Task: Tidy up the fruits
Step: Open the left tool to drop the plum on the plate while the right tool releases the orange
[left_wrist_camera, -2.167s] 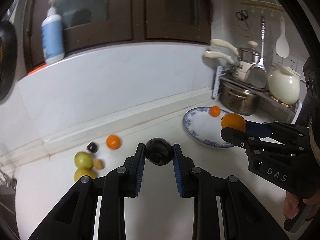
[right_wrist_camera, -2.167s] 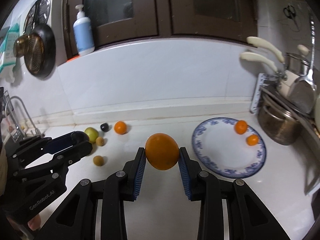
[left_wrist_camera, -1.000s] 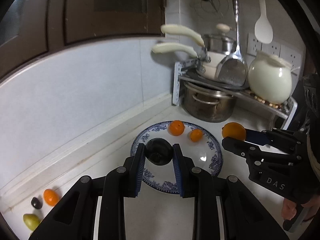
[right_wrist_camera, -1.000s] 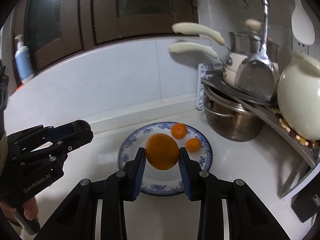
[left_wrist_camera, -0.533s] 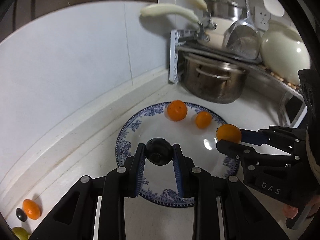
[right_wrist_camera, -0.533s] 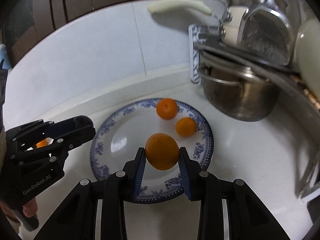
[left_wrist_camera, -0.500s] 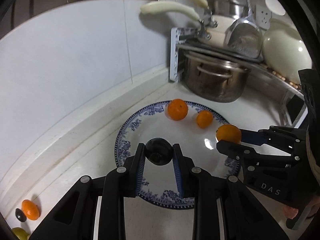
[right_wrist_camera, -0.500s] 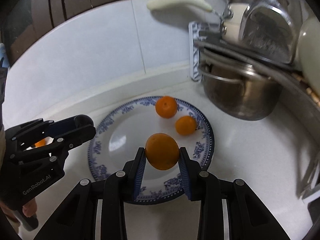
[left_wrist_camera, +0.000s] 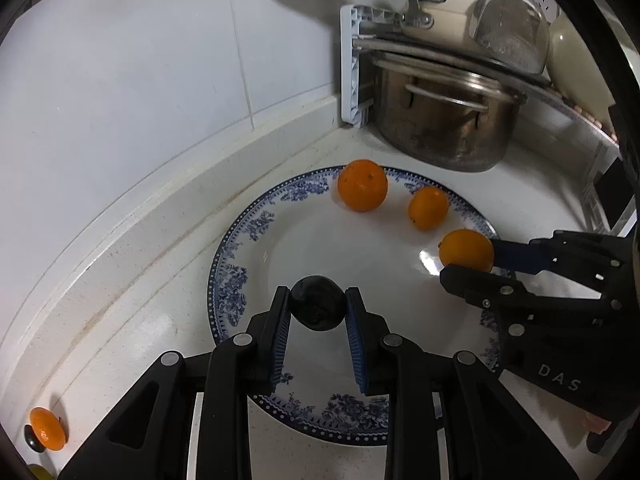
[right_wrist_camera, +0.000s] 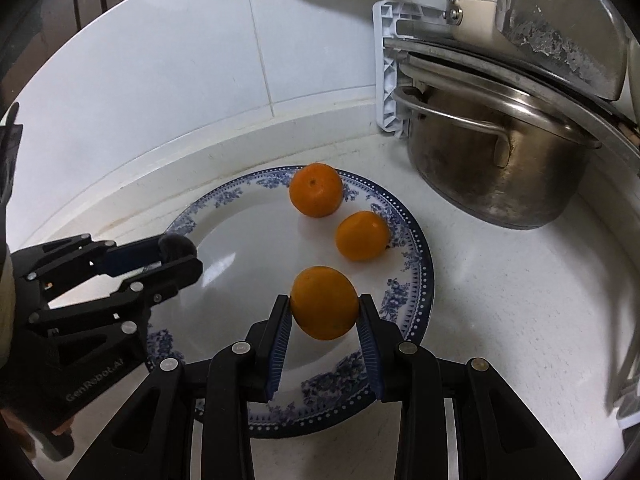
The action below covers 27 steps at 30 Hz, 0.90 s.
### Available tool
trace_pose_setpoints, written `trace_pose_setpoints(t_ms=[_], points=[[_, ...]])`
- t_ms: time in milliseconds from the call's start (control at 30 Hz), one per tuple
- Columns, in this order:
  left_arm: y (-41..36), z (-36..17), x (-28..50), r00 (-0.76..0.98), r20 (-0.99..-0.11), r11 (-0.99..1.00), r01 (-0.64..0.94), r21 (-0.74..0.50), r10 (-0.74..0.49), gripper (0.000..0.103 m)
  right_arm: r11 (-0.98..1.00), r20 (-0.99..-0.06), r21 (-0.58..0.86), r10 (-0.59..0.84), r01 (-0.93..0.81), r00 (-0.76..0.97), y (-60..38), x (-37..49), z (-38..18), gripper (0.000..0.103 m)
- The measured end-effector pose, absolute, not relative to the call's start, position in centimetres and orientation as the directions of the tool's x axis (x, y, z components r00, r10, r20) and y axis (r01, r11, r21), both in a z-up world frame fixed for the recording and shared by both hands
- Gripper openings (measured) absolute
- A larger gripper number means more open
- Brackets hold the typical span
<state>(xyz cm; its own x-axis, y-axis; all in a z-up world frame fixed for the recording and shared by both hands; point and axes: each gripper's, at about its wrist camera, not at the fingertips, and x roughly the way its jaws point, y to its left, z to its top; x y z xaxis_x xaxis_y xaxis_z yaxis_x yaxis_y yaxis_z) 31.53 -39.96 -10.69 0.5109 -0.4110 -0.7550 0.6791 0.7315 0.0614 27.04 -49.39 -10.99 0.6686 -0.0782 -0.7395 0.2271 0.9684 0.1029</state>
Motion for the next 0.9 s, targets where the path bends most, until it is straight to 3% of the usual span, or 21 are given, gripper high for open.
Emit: trace_pose_setpoints(t_ms=[200,267,400,900], points=[[-40.0,-11.1,31.7,0.508,-0.766,0.737,0.673,0.066,-0.395,0.03,0.968,-0.745,0.102,-0.077,0.228,0.663,-49.6,27.3,-11.1,0.035],[-39.9,-10.9,31.5,0.522,-0.758,0.74,0.668,0.079,-0.391,0.043,0.969,-0.744,0.107,-0.071,0.223,0.664,-49.7,27.4,-11.1,0.035],[-39.3,-10.2,31.0,0.539,-0.745,0.748,0.659,0.083,-0.393,0.043,0.971,-0.731,0.096,-0.08,0.218,0.677,-49.5,26.9,-10.8,0.048],[-33.1,-4.6,25.5,0.606,-0.678,0.822,0.57,0.005,-0.417,0.043,0.976,-0.642,0.105,-0.082,0.193,0.763,-46.8,22.1,-5.9,0.048]])
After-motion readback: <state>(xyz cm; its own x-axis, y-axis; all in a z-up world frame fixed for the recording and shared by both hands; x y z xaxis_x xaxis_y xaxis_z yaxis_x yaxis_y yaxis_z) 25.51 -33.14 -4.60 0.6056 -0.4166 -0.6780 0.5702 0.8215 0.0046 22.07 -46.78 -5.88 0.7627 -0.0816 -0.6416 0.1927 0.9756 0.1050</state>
